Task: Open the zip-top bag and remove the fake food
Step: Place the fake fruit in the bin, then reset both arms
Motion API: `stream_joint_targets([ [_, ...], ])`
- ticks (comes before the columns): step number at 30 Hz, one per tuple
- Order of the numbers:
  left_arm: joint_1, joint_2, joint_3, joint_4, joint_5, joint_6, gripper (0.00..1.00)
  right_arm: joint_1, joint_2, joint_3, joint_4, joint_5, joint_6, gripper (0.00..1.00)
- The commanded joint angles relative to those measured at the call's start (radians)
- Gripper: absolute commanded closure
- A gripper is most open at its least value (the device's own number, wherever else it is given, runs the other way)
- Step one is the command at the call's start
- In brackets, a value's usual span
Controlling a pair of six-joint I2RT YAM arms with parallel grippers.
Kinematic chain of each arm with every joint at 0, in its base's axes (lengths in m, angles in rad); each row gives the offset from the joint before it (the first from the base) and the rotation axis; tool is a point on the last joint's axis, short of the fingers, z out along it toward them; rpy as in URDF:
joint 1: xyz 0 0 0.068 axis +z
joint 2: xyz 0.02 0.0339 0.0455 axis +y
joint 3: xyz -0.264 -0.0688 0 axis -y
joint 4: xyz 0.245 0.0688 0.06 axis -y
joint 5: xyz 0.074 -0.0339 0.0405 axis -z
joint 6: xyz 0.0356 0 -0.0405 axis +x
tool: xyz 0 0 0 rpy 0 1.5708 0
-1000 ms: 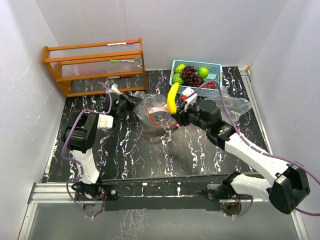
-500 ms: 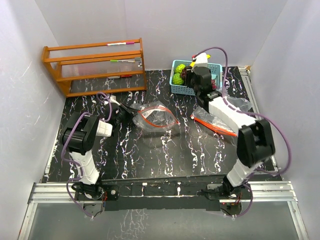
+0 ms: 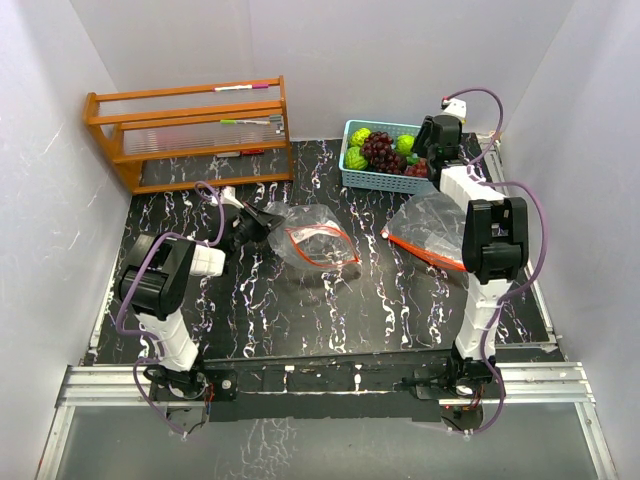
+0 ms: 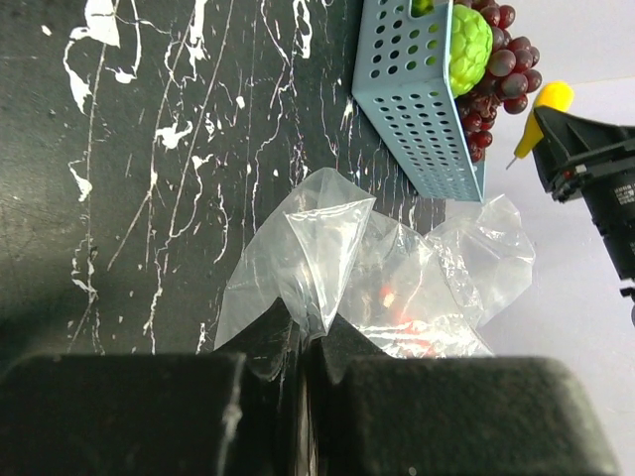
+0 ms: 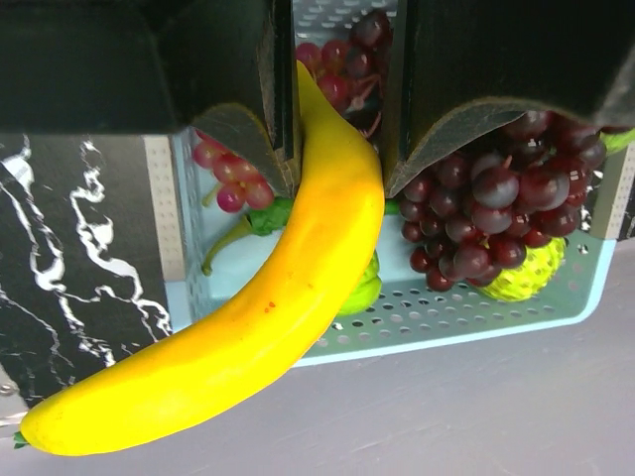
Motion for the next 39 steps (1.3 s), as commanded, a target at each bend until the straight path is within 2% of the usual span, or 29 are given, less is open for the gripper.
stream_joint_targets([
  [1,-0.010,-0.016,0.001,0.010,0.011,0.015,1.00,-0.008,0.052,0.105,0.027,-0.106,0.042,0.92],
  [12,-0.010,-0.039,0.017,-0.055,-0.013,0.044,1.00,-0.008,0.088,0.068,-0.005,-0.183,0.047,0.85],
  [14,-0.009,-0.057,0.021,-0.081,-0.032,0.061,0.96,-0.008,0.078,0.057,-0.005,-0.204,0.042,0.79],
  [19,-0.009,-0.083,0.035,-0.117,-0.051,0.095,0.83,-0.007,0.047,0.034,-0.004,-0.249,0.028,0.54],
  [22,-0.009,-0.089,0.045,-0.122,-0.050,0.101,0.77,-0.006,0.001,-0.005,0.008,-0.244,0.024,0.46],
  [25,-0.009,-0.098,0.054,-0.130,-0.056,0.107,0.65,-0.006,-0.064,-0.060,0.032,-0.224,0.023,0.40],
  [30,-0.009,-0.124,0.090,-0.162,-0.067,0.141,0.31,0.016,-0.181,-0.154,0.079,-0.206,-0.007,0.38],
  [34,-0.010,-0.155,0.155,-0.231,-0.105,0.201,0.07,0.056,-0.259,-0.217,0.109,-0.173,-0.028,0.37],
  [35,-0.010,-0.163,0.179,-0.249,-0.119,0.221,0.04,0.067,-0.278,-0.235,0.115,-0.165,-0.030,0.37],
  [37,-0.010,-0.184,0.237,-0.318,-0.141,0.282,0.03,0.093,-0.313,-0.278,0.132,-0.171,-0.038,0.37],
  [39,-0.007,-0.215,0.277,-0.365,-0.165,0.332,0.03,0.116,-0.347,-0.302,0.128,-0.197,-0.040,0.27],
])
